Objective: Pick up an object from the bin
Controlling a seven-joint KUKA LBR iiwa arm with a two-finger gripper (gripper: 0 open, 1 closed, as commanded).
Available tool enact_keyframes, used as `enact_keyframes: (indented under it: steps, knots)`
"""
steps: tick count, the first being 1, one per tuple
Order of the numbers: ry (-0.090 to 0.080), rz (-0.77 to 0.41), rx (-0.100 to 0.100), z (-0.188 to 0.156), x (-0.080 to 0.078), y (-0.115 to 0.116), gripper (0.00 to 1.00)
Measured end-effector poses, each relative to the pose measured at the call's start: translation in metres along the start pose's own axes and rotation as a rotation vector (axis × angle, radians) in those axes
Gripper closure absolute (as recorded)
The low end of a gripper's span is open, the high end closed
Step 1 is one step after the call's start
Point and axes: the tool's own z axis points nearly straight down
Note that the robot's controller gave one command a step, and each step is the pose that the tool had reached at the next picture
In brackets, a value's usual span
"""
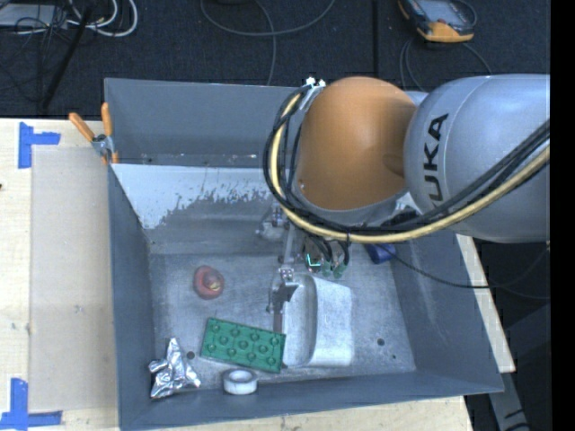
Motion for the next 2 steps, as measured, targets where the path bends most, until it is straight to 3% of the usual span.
enact_keyframes:
  steps: [1, 2]
  knots:
    - [-0.017, -0.283, -0.001, -0.075, -0.032, 0.020, 0.00]
    - [0.003, -0.364, 0.001, 0.043, 0.026, 0.006, 0.00]
